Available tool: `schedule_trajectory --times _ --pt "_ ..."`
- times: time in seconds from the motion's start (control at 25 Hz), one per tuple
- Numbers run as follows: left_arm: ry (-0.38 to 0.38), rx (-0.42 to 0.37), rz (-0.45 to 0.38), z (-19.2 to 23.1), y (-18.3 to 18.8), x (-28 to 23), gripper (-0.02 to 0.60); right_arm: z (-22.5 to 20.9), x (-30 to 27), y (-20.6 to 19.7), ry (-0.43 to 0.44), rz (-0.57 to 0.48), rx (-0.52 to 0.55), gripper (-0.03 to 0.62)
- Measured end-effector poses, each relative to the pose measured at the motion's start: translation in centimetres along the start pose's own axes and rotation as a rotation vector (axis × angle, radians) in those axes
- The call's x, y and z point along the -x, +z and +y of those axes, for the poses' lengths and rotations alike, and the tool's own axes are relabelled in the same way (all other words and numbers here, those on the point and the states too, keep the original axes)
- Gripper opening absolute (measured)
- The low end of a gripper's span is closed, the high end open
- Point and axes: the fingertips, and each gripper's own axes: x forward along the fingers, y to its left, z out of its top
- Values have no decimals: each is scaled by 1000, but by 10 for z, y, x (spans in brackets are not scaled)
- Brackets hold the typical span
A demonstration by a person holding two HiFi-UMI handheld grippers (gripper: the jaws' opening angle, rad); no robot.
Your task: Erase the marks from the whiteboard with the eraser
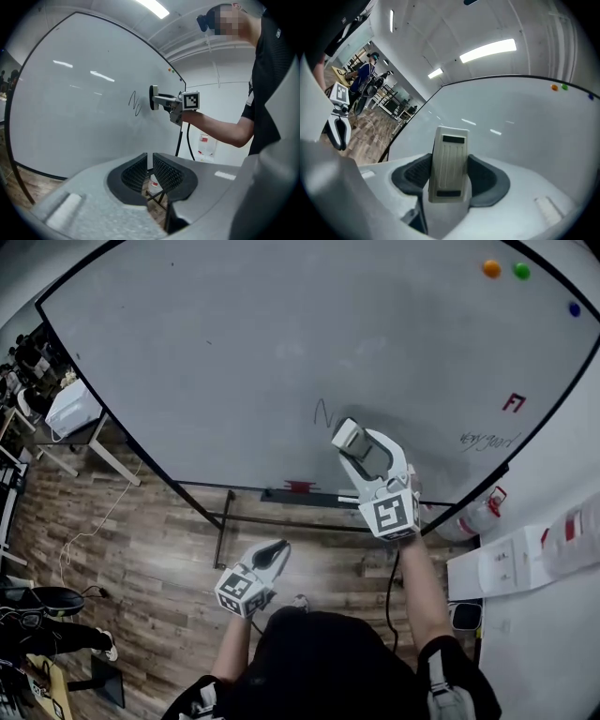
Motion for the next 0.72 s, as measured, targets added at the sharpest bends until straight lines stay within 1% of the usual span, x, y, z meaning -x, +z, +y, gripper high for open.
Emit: schedule_trajectory --times 0.16,0.32,0.44,0.56,0.72 --pt "-16 -13 -4 28 4 -3 46 -22 -26 20 -66 -2 45 243" --pt "-25 2 -7 50 3 1 46 -33 -41 27 -125 -14 83 243" --pt "-38 3 11 65 -3 2 46 -37 -49 26 -161 22 96 244" --pt "-37 15 28 75 -7 2 46 -37 -56 29 -168 33 114 244" --pt "-38 19 31 78 -7 -8 46 -38 -58 29 -152 22 124 244"
